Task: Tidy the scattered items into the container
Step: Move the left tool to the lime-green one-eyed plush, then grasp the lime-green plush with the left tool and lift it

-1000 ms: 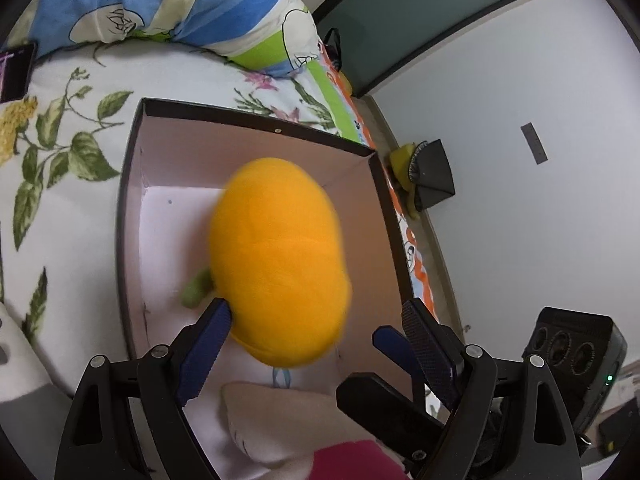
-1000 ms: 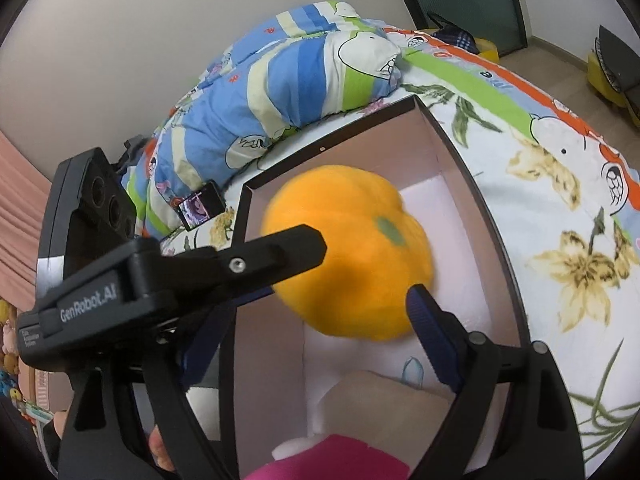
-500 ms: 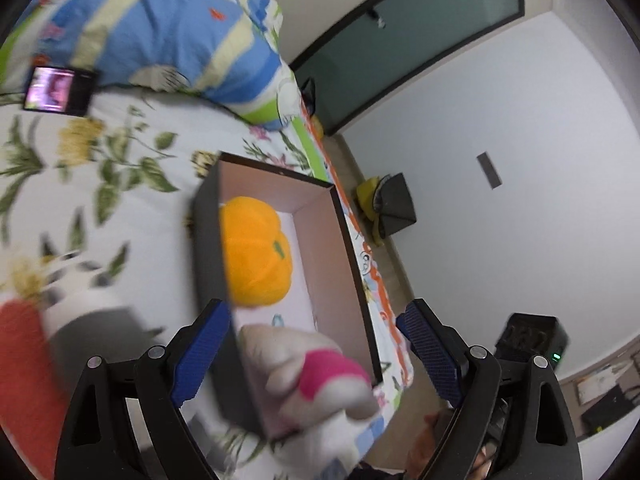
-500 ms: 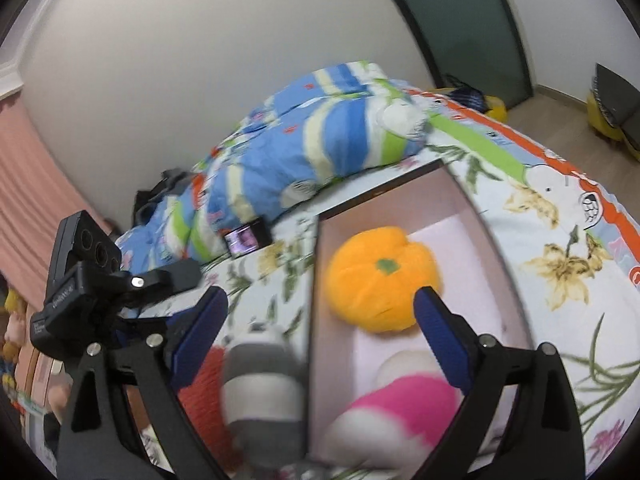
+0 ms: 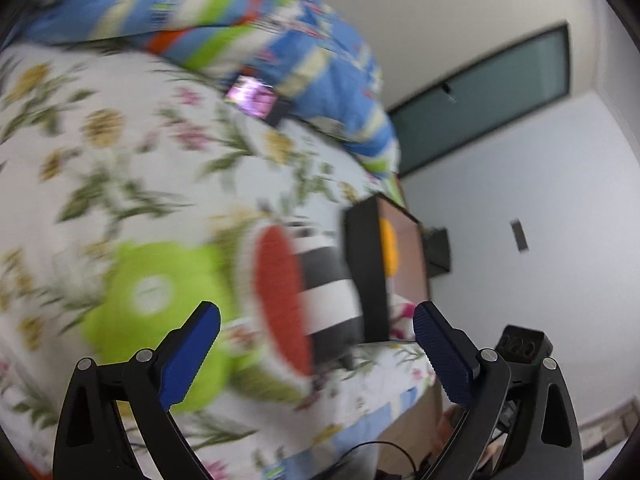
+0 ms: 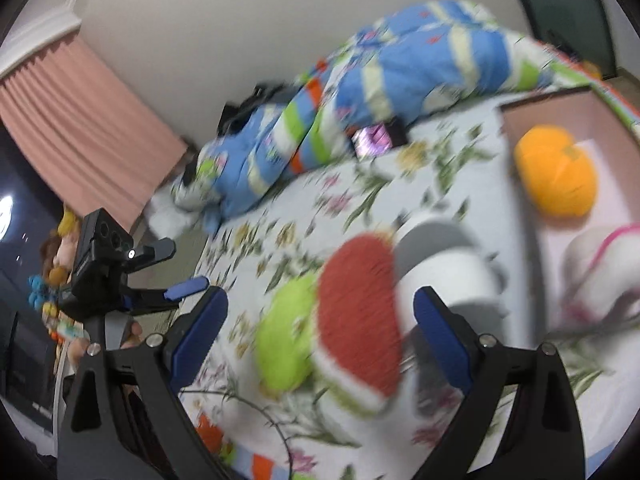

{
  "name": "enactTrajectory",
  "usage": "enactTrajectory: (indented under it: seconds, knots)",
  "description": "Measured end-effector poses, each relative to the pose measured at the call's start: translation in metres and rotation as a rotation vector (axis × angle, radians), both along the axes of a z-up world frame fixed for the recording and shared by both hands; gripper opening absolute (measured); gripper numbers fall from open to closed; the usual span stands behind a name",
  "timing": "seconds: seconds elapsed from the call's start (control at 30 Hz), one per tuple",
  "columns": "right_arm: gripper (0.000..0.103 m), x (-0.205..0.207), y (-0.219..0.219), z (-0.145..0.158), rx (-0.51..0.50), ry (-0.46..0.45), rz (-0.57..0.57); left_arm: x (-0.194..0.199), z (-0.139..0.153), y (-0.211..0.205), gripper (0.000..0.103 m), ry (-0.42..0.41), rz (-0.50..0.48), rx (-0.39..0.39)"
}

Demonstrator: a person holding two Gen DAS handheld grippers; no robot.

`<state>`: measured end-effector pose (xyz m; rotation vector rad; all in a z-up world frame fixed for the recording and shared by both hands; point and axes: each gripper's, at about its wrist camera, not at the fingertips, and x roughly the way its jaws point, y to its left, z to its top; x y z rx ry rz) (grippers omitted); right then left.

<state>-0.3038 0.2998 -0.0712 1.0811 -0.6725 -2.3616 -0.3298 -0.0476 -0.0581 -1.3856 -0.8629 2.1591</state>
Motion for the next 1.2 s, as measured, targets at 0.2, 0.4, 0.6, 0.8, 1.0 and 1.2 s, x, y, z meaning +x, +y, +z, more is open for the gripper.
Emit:
enactTrajectory:
  seconds: [0.2,0.4,0.6,0.8,1.0,1.2]
  knots:
    - [0.095,0.005,-0.083,-0.027,-0.022,-0.089,0.092,0.029,-0.044,-0.074,0.097,-0.081,0.084,0.054]
    - [0.095,-0.006,-0.137,-0.048,-0.005,-0.167,0.120,0.035,-0.093,-0.105,0.097,-0.155,0.080,0.125]
    - [0.095,-0.023,-0.148,-0.073,0.032,-0.234,0.075,0.016,-0.145,-0.109,0.097,-0.247,0.047,0.200]
    - [0.095,-0.038,-0.158,-0.105,0.083,-0.305,0.042,-0.011,-0.203,-0.092,0.097,-0.354,-0.021,0.262]
    - [0.096,-0.055,-0.182,-0.124,0.132,-0.313,0.075,-0.012,-0.240,-0.080,0.102,-0.318,-0.022,0.412]
    - [0.103,-0.063,-0.212,-0.130,0.266,-0.254,0.079,-0.008,-0.242,-0.088,0.102,-0.252,-0.002,0.458]
